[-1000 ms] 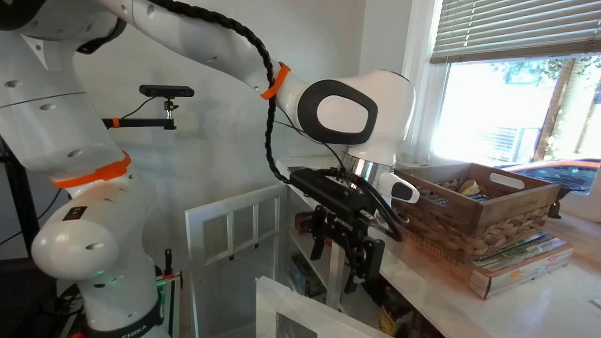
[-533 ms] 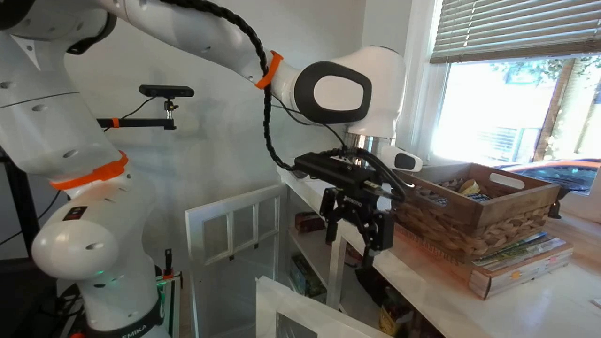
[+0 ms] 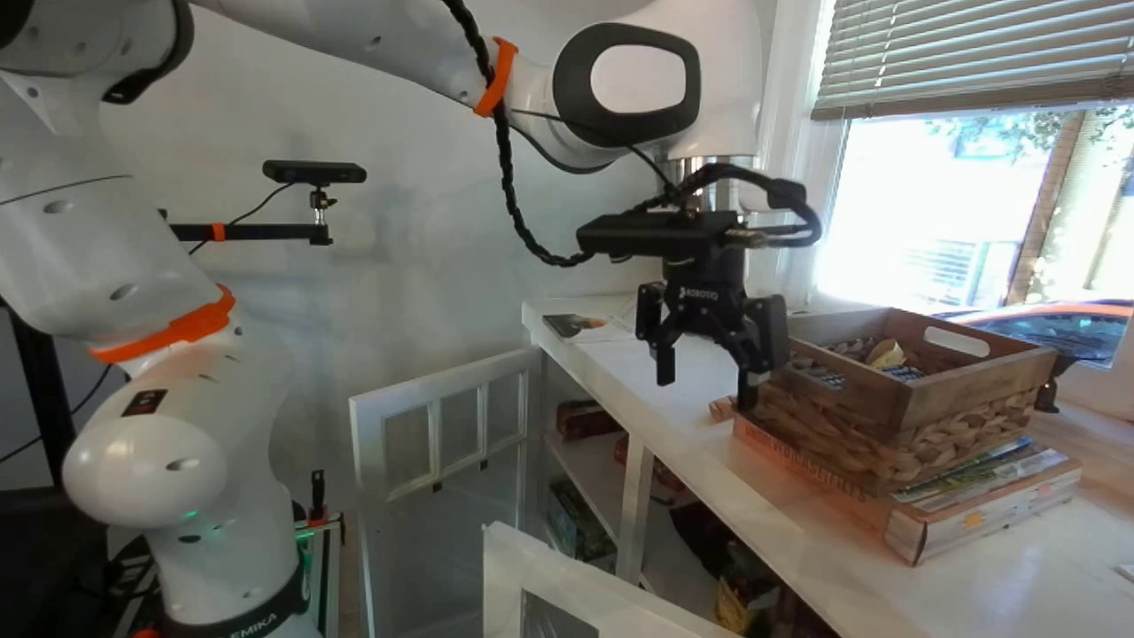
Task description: Take the remote out of the basket and place it on the table top
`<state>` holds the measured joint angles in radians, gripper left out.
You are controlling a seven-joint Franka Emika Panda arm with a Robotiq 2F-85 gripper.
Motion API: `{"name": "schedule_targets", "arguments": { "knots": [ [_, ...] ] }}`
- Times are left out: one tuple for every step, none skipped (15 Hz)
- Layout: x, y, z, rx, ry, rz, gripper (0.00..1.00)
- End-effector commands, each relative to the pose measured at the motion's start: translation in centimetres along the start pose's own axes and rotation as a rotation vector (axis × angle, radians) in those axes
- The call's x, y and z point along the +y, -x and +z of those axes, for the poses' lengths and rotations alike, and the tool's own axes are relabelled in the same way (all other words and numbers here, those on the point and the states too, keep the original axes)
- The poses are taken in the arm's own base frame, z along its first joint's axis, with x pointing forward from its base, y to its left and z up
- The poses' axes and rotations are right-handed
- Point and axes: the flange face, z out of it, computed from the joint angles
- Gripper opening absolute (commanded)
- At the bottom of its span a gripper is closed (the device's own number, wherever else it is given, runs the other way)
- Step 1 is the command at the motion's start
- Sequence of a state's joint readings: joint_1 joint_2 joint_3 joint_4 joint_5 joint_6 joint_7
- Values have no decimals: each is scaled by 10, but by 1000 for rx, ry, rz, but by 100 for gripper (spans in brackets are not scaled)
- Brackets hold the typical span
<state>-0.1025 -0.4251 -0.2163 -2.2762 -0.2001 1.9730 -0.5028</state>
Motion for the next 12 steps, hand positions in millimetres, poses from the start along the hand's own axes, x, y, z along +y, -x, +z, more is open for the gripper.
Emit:
{"name": "schedule_targets", "arguments": {
  "knots": [
    [16, -16, -36, 59, 39, -40, 100],
    [23, -23, -46, 81, 54, -46, 100],
    [29, -30, -55, 98, 66, -52, 100],
    [34, -36, -64, 117, 76, -57, 100],
    [38, -42, -71, 131, 85, -60, 100],
    [42, -48, -77, 142, 91, -64, 100],
    [47, -54, -79, 148, 92, -56, 100],
    [36, -36, -79, 135, 98, -45, 100],
    [38, -40, -82, 138, 103, -44, 100],
    [38, -40, -81, 136, 102, -44, 100],
    [38, -40, -81, 136, 102, -44, 100],
    [38, -40, -81, 137, 102, -44, 100]
  ]
}}
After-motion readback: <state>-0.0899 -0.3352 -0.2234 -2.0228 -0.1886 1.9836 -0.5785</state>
